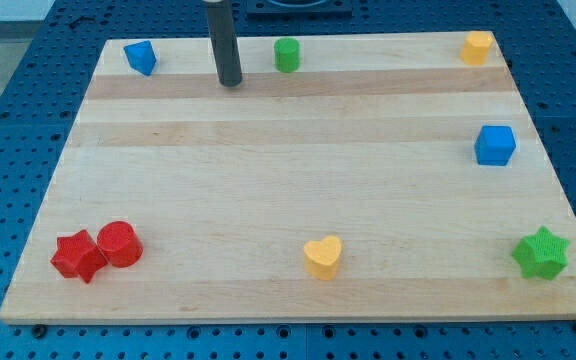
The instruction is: Move your arm closer to the blue triangle
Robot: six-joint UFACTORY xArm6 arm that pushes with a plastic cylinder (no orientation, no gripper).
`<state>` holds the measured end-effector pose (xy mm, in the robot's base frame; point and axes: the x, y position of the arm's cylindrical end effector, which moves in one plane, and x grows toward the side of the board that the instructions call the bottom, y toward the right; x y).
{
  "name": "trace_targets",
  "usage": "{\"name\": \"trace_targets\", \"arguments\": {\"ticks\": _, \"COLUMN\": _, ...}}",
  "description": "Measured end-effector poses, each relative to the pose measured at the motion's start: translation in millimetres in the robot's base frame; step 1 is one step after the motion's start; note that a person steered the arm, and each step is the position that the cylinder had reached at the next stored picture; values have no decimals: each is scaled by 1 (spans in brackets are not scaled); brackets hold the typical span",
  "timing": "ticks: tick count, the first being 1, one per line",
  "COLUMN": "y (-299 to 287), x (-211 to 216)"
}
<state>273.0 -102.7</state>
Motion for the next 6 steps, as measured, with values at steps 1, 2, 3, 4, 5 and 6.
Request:
{"name": "trace_targets", "arguments": {"ticks": 1, "y": -9, "x": -26}}
{"name": "trace_targets", "arguments": {"ticks": 2, "y": -25, "x": -48}}
{"name": "trace_targets", "arguments": {"ticks": 3, "y": -47, "x": -64}}
{"name": "trace_targets", "arguments": {"ticks": 4, "y": -66, "x": -73}}
{"name": "trace_targets", "arguments": {"ticks": 5, "y": -77, "x": -75}}
{"name": "trace_targets", "arguments": {"ticks": 6, "y": -109, "x": -75}}
